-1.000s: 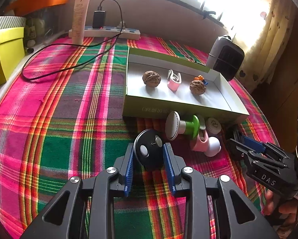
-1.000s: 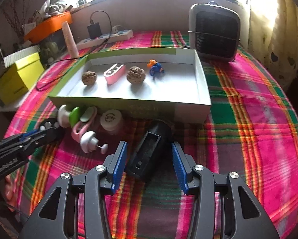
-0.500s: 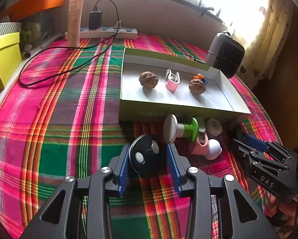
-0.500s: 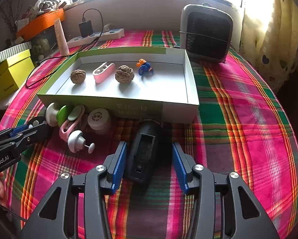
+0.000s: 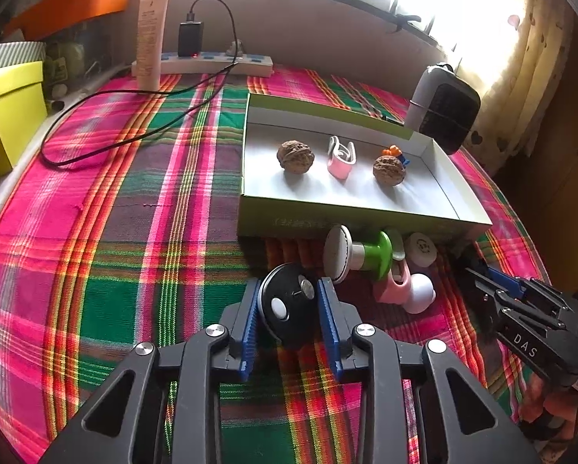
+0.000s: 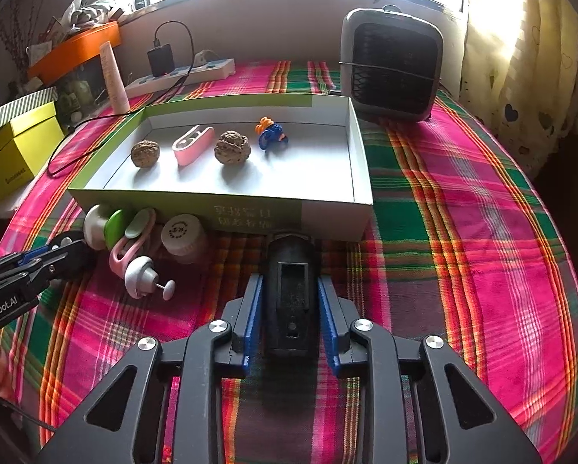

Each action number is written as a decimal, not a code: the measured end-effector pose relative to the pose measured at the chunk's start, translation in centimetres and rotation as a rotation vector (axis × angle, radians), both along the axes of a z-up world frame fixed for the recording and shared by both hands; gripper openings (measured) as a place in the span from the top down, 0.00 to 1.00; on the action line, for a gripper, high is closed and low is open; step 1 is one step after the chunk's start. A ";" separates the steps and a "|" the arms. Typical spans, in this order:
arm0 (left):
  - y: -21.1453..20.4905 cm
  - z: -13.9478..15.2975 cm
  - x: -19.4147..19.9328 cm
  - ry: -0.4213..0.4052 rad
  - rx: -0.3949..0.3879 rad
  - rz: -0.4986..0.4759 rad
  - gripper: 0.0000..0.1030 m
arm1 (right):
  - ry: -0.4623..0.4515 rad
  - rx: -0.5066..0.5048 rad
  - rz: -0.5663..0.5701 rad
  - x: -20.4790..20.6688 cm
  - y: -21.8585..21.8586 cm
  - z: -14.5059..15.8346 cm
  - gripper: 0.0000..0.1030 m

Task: Organize objects
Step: 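Carry the black round object in the left tool over the tray while the right tool carries the device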

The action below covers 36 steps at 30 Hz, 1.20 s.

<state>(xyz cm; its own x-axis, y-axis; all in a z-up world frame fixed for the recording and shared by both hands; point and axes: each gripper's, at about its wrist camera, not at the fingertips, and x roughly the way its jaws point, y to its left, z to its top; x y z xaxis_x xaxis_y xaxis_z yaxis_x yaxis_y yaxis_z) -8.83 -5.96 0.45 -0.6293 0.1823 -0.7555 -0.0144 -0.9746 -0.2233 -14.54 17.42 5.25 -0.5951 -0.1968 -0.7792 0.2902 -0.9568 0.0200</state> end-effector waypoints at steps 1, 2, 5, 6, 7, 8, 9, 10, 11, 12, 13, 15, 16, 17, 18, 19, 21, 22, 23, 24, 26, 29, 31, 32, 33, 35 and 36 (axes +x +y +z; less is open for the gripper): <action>0.0 0.0 0.0 0.000 -0.001 0.000 0.74 | 0.000 -0.001 0.000 0.0 0.0 0.0 0.72; 0.0 0.0 0.0 0.000 0.000 0.001 0.74 | -0.001 -0.003 0.000 0.0 0.0 0.0 0.72; 0.0 0.0 0.0 0.001 -0.003 0.004 0.74 | -0.003 -0.006 0.000 -0.1 0.0 0.0 0.72; 0.1 0.0 0.0 0.001 -0.003 0.005 0.74 | -0.003 -0.007 0.000 -0.1 0.0 0.0 0.72; 0.1 0.0 0.0 0.000 -0.003 0.004 0.74 | -0.004 -0.008 0.001 -0.1 0.0 0.0 0.72; 0.1 0.0 0.0 0.000 -0.003 0.004 0.74 | -0.004 -0.010 0.002 0.0 0.0 0.0 0.73; 0.1 0.1 0.0 0.001 -0.005 0.005 0.74 | -0.005 -0.011 0.003 0.0 0.0 0.0 0.73; 0.1 0.1 0.1 0.001 -0.006 0.006 0.74 | -0.005 -0.012 0.005 0.0 0.1 0.1 0.73; 0.1 0.1 0.1 0.000 -0.007 0.005 0.75 | -0.006 -0.013 0.007 0.1 0.1 0.1 0.73; 0.0 0.1 0.1 0.000 -0.008 0.005 0.75 | -0.006 -0.015 0.008 0.2 0.1 0.1 0.73; 0.0 0.2 0.2 0.003 -0.008 0.006 0.75 | -0.006 -0.016 0.009 0.2 0.1 0.1 0.73; -0.1 0.2 0.2 0.002 -0.012 0.009 0.76 | -0.002 -0.024 0.018 0.3 0.1 0.2 0.73; -0.1 0.3 0.3 0.003 -0.012 0.011 0.76 | -0.001 -0.026 0.022 0.4 0.1 0.2 0.73; -0.1 0.3 0.3 0.004 -0.011 0.010 0.76 | 0.001 -0.024 0.025 0.4 0.1 0.3 0.73; -0.1 0.3 0.3 0.005 -0.012 0.008 0.76 | 0.004 -0.024 0.028 0.5 0.0 0.3 0.73; -0.1 0.4 0.4 0.007 -0.012 0.009 0.76 | 0.003 -0.025 0.029 0.5 0.0 0.4 0.73; 0.0 0.5 0.5 0.012 -0.014 0.008 0.76 | 0.004 -0.029 0.031 0.5 0.1 0.4 0.73; 0.0 0.5 0.5 0.014 -0.015 0.011 0.76 | 0.006 -0.030 0.033 0.5 0.1 0.5 0.73; 0.0 0.6 0.5 0.014 -0.015 0.012 0.76 | 0.006 -0.030 0.035 0.5 0.1 0.5 0.73; 0.0 0.7 0.6 0.016 -0.015 0.012 0.76 | 0.007 -0.031 0.036 0.5 0.1 0.5 0.73; 0.1 0.9 0.7 0.024 -0.015 0.012 0.76 | 0.007 -0.033 0.041 0.5 0.1 0.6 0.73; 0.2 1.3 0.8 0.033 -0.019 0.011 0.76 | 0.010 -0.037 0.049 0.6 0.1 0.8 0.73; 0.3 1.6 0.9 0.039 -0.020 0.011 0.76 | 0.011 -0.040 0.054 0.6 0.0 0.9 0.73; 0.3 1.7 0.9 0.041 -0.020 0.009 0.76 | 0.012 -0.040 0.056 0.6 0.0 1.0 0.73; 0.3 1.8 1.0 0.042 -0.019 0.009 0.76 | 0.011 -0.040 0.057 0.6 0.0 1.0 0.73; 0.3 1.9 1.0 0.044 -0.016 0.006 0.76 | 0.007 -0.045 0.062 0.5 -0.1 1.1 0.73; 0.3 2.1 1.0 0.045 -0.015 0.007 0.76 | 0.006 -0.048 0.066 0.5 -0.1 1.2 0.73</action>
